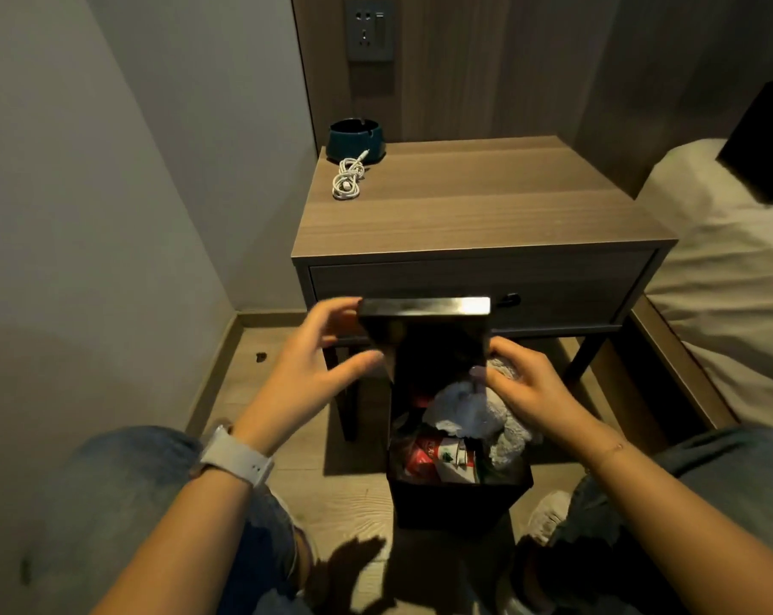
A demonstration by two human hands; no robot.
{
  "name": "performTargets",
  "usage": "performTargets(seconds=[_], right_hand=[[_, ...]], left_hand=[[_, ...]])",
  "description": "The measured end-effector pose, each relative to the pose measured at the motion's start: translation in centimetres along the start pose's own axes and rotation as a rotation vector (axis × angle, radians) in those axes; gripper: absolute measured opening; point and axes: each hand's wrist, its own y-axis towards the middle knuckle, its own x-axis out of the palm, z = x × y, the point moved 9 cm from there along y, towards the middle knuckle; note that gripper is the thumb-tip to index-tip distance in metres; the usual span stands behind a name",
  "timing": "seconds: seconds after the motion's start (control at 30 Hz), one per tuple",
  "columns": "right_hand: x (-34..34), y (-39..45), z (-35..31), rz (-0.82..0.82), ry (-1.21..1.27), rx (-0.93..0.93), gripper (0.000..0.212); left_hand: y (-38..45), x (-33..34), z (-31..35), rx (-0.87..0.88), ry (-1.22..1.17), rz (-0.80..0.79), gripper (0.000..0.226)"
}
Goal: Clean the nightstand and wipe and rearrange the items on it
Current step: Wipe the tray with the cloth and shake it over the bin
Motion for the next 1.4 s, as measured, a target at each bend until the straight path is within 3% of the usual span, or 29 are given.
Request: performTargets(seconds=[0.1,0.17,0.23,0.33,0.43,0.53,0.63,0.73,0.87,1.0,1.17,1.4], right_hand=[[0.1,-0.1,-0.3,-0.010,0.095,0.032,0.034],[-0.3,-0.1,-0.1,0.023,0.078,0.059,0.030],[-2.9,-0.5,0.1,0.174,-0.045,0.063,0.028],[-8.6,-3.2,0.0,0.550,-0.033,0.170,0.023],[-11.4,-5.3,-5.7,0.748,-0.075,0.041,0.022],[-9.1,-4.2,-13.2,0.607,-0.154,-0.207,0.025],[-6.3,-1.9,-15.3,0.416,-0.300,-0.273,0.024],[-7.9,-1.2,-12.2,0.474,-0.302,-0.150,0.020],[-12.8,-1.6,-8.1,0.626,-0.341,0.035,0.015],[-17.4,-1.7,-5.7,0.744,-0.270,0.169,0.013],[-19.7,0.0,-8.1,0.780,0.094,0.151,0.012],[-21.5,6.7,-11.3,0.631,0.031,0.150,0.012]], left_hand=[[-0.2,3.8,-1.3,-0.109,-0.259,-0.082,0.037],[0.4,5.3,-0.7,-0.104,-0.322,-0.057,0.031],[0.7,6.4,0.2,-0.021,-0.284,-0.035,0.028],[0.7,7.6,0.8,0.060,-0.223,-0.001,0.017],[1.3,8.8,0.9,0.098,-0.132,0.011,0.012],[1.4,10.4,1.4,0.122,-0.059,-0.031,0.022],[1.0,9.9,2.4,0.122,-0.111,0.059,0.025],[1.4,10.6,2.7,0.189,-0.063,-0.014,0.040],[2.0,10.8,1.9,0.122,-0.084,-0.014,0.013],[2.5,8.7,4.1,0.083,-0.249,0.072,0.010],[4.8,4.2,13.8,0.269,-0.182,0.121,0.010],[13.6,-2.0,25.5,0.395,0.174,0.259,0.018]])
